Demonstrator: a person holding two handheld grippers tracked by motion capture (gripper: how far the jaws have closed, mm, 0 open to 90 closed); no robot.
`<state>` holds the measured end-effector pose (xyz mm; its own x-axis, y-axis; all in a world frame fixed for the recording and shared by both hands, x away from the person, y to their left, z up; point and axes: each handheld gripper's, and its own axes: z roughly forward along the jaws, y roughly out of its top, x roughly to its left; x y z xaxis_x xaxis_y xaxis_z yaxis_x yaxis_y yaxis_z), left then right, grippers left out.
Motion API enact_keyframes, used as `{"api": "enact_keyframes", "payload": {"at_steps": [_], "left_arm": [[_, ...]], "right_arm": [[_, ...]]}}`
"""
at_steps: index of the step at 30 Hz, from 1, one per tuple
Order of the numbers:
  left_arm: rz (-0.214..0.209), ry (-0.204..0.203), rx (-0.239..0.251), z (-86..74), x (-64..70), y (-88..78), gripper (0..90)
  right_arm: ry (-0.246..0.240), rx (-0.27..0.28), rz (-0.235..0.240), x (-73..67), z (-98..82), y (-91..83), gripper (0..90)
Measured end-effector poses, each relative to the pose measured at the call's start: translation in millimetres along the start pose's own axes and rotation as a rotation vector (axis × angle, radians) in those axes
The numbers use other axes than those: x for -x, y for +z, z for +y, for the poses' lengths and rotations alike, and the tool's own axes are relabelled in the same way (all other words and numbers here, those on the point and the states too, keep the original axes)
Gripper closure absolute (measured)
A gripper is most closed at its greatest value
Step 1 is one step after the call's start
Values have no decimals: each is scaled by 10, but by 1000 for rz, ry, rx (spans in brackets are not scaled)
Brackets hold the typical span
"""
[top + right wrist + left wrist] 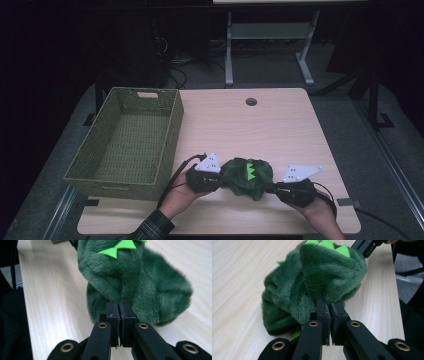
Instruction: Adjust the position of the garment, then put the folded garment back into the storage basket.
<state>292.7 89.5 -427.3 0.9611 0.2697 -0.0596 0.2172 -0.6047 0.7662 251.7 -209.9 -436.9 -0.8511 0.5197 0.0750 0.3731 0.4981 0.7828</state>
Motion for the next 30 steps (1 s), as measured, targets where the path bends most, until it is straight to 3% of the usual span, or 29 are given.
{"api": "enact_keyframes", "payload": {"at_steps": [4,13,16,20,22,30], "left_arm": [[-15,-9,-18,-49,19,60,867],[-27,9,-107,-150,18,338,859],[-36,10,-115,-154,41,383,796],[-47,1,-91,-118,91,280,661],[-41,0,-67,-93,101,212,638],[-55,-11,-16,-42,168,14,580]], "right_arm": [[-7,-48,-8,-55,-52,57,877],[-17,-113,-3,-56,-133,233,867],[-16,-111,-4,-39,-147,249,826],[-1,-85,3,-42,-147,164,731],[23,-70,15,-37,-144,112,699],[38,-11,28,-88,-150,-106,593]]}}
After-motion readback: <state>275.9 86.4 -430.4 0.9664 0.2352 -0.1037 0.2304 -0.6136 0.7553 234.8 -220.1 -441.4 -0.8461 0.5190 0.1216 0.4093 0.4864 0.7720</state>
